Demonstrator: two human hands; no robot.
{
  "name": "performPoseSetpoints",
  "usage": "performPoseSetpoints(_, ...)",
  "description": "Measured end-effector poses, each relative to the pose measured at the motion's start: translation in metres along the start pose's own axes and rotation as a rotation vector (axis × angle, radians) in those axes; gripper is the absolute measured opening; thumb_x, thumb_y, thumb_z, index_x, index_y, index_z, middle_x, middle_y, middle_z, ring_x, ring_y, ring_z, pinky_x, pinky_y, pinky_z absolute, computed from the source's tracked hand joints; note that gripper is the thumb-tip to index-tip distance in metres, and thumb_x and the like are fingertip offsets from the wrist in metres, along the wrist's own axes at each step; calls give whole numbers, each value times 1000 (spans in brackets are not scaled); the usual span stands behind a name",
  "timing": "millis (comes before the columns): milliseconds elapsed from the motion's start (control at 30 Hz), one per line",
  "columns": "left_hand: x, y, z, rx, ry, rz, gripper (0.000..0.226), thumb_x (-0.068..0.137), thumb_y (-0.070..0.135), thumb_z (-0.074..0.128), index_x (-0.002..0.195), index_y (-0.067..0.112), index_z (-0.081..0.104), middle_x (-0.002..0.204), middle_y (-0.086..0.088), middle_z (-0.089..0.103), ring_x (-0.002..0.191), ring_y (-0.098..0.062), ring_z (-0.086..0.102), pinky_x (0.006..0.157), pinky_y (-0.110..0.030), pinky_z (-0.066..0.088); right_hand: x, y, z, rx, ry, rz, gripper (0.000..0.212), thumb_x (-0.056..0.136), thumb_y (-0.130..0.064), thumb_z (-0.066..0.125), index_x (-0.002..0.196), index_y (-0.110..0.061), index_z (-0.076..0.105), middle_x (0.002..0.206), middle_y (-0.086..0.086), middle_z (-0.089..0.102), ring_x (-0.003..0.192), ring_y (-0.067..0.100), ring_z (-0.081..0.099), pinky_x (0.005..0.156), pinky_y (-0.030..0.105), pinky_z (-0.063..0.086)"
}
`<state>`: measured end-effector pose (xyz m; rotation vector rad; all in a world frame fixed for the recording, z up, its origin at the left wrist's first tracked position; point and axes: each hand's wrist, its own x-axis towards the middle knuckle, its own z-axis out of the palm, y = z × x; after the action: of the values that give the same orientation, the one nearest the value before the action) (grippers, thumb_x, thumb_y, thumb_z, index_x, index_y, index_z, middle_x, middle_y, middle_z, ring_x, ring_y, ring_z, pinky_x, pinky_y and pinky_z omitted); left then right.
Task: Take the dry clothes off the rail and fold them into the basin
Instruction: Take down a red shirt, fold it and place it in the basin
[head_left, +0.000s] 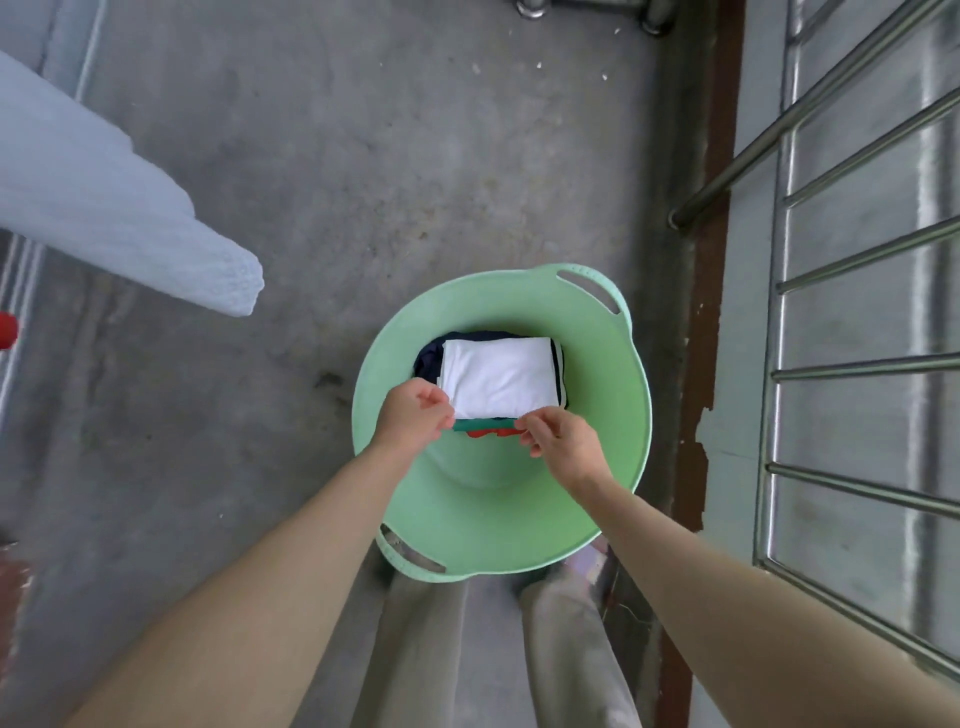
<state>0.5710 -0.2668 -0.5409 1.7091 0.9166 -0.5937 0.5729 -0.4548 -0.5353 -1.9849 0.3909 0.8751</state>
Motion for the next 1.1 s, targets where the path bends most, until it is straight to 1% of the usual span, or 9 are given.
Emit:
performPoseSetpoints(167, -61, 34, -37, -38, 32, 53, 25, 83, -5, 56, 70, 16, 53, 73, -5, 63, 64, -15, 60, 54, -20, 46, -58, -48, -7, 102, 10, -13, 20, 96, -15, 48, 90, -14, 66, 74, -5, 66, 74, 16, 62, 78, 33, 54)
performPoseSetpoints(300, -105, 55, -66, -59, 35, 84, 25, 86, -5, 52, 72, 15, 52, 71, -4, 61, 61, -12, 58, 53, -21, 43, -96, -80, -9, 149, -4, -45, 22, 95, -15, 49, 82, -19, 66, 74, 0, 67, 65, 10, 63, 71, 26, 53)
performPoseSetpoints(400, -149, 76, -97, -33, 35, 136, 22, 86, -4, 53, 74, 14, 53, 71, -4, 61, 62, -14, 57, 58, -24, 42, -132, -114, -14, 211, -26, -60, 25, 94, -16, 49, 78, -20, 67, 71, -1, 65, 65, 23, 64, 72, 38, 54)
performPoseSetpoints(467, -177, 88, -119, 4, 46, 190, 18, 86, -3, 53, 77, 13, 55, 74, -5, 63, 65, -14, 59, 60, -24, 43, -155, -139, -14, 247, -48, -95, 24, 93, -16, 49, 79, -18, 68, 69, -4, 64, 64, 20, 61, 72, 41, 55)
performPoseSetpoints(567, -213, 105, -152, 28, 100, 272, 16, 88, 0, 54, 78, 13, 57, 77, -3, 66, 66, -13, 62, 59, -21, 44, -179, -175, -11, 224, -83, -196, 24, 94, -14, 47, 84, -14, 69, 67, -5, 63, 57, 6, 53, 61, 23, 51)
performPoseSetpoints(700, -262, 122, -195, -14, 225, 348, 22, 88, -1, 53, 73, 16, 57, 70, -1, 66, 64, -15, 62, 53, -16, 41, -211, -228, -3, 211, -190, -340, 26, 96, -11, 45, 82, -13, 66, 70, 0, 62, 60, 10, 52, 52, 10, 40)
performPoseSetpoints(833, -310, 128, -225, -106, 352, 402, 26, 88, -5, 53, 71, 14, 54, 64, 3, 66, 51, -4, 60, 48, -13, 41, -247, -269, -2, 212, -286, -473, 27, 98, -11, 45, 81, -13, 65, 68, 0, 60, 56, 9, 49, 48, 8, 36)
performPoseSetpoints(933, -343, 126, -241, -123, 389, 431, 23, 89, -5, 53, 73, 12, 55, 66, 2, 67, 49, 2, 60, 51, -16, 43, -268, -286, 0, 185, -355, -524, 28, 98, -10, 44, 81, -11, 66, 67, 1, 60, 49, 3, 50, 48, 9, 37)
performPoseSetpoints(1100, -410, 128, -283, -142, 496, 482, 23, 91, -4, 51, 76, 13, 56, 75, -6, 69, 60, -10, 62, 52, -17, 43, -309, -332, 8, 142, -423, -647, 30, 97, -8, 45, 76, -14, 66, 67, 3, 60, 44, 1, 47, 45, 9, 36)
